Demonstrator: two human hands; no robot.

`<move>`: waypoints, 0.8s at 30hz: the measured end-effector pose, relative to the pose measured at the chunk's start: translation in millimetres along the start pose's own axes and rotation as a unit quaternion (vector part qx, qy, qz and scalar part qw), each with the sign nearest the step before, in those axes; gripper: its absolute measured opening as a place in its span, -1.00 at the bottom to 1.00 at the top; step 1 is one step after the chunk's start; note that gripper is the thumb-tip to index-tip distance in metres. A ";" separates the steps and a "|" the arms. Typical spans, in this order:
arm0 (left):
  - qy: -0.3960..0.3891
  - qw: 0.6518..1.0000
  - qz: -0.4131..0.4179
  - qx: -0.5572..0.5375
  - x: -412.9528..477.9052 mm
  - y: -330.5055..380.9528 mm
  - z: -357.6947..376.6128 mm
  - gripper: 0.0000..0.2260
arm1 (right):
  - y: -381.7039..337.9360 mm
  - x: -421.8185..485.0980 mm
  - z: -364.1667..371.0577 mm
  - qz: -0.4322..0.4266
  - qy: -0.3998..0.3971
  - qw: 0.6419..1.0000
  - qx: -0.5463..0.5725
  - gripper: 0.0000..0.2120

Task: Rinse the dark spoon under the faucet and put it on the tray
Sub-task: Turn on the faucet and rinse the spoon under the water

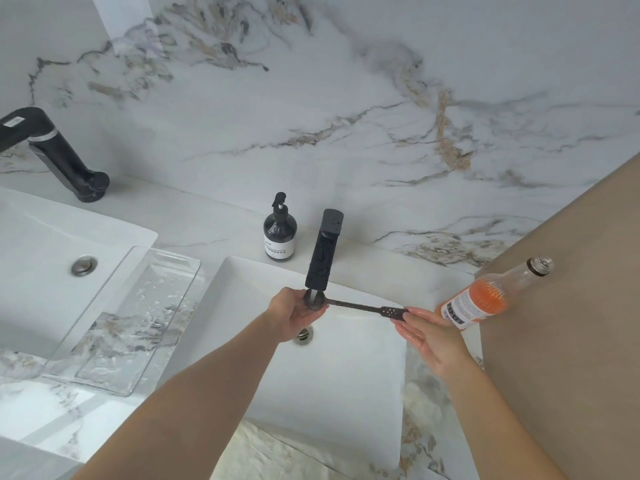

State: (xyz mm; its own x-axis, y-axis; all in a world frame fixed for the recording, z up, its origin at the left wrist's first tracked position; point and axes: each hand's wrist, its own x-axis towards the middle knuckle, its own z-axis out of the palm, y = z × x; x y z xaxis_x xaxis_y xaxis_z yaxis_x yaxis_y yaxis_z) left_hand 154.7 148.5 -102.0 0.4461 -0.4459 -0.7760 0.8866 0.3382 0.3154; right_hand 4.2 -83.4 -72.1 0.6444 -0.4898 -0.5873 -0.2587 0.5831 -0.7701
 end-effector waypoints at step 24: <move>0.009 1.000 -0.009 -0.009 9.3 -10.5 -20.4 -0.80 | -62.9 -34.8 121.8 -0.258 0.002 0.748 -0.612 -0.79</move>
State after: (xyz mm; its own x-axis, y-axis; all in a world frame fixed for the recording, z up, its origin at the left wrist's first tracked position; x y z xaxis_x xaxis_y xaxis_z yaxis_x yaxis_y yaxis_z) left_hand 147.1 157.8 -123.7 0.4275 -0.4371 -0.7913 0.8921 0.3456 0.2910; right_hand 85.7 -24.1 27.1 0.8842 -0.4478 -0.1331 -0.4428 -0.7127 -0.5440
